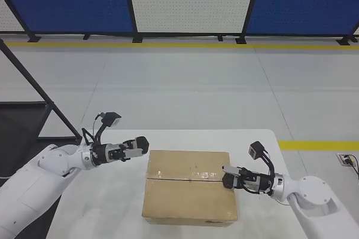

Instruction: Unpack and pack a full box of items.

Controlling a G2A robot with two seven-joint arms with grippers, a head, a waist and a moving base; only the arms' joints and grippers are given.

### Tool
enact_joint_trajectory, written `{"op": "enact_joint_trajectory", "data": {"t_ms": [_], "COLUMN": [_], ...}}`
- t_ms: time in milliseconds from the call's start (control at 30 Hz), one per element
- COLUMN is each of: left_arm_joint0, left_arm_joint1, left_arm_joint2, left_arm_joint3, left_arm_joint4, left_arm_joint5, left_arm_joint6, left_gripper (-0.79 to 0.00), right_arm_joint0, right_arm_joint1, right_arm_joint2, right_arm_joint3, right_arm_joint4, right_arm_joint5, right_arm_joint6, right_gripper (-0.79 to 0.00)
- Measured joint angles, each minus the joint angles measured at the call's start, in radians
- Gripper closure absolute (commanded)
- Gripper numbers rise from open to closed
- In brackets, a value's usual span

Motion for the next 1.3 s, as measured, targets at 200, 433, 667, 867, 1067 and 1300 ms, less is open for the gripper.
{"op": "enact_joint_trajectory", "data": {"t_ms": [200, 433, 667, 867, 1067, 1300], "left_arm_joint0": [0.007, 0.007, 0.007, 0.072, 0.229, 0.566], "left_arm_joint1": [0.003, 0.003, 0.003, 0.015, 0.063, 0.169], "left_arm_joint2": [-0.01, -0.01, -0.01, -0.06, -0.155, -0.326], "left_arm_joint3": [-0.005, -0.005, -0.005, -0.031, -0.159, -0.442], "left_arm_joint4": [-0.021, -0.02, -0.02, 0.011, 0.179, 0.338], "left_arm_joint5": [0.008, 0.007, 0.007, -0.018, 0.024, 0.008], "left_arm_joint6": [-0.008, -0.007, -0.007, 0.123, 0.398, 0.666], "left_gripper": [-0.785, -0.785, -0.785, -0.785, -0.785, -0.785], "right_arm_joint0": [-0.002, -0.002, -0.002, -0.002, -0.002, -0.002], "right_arm_joint1": [0.001, 0.001, 0.001, 0.001, 0.001, 0.001], "right_arm_joint2": [0.001, 0.001, 0.001, 0.001, 0.001, 0.001], "right_arm_joint3": [0.005, 0.005, 0.005, 0.005, 0.005, 0.005], "right_arm_joint4": [0.006, 0.006, 0.006, 0.006, 0.006, 0.006], "right_arm_joint5": [0.003, 0.003, 0.003, 0.003, 0.003, 0.003], "right_arm_joint6": [0.007, 0.007, 0.007, 0.007, 0.007, 0.007], "right_gripper": [-0.785, -0.785, -0.785, -0.785, -0.785, -0.785]}}
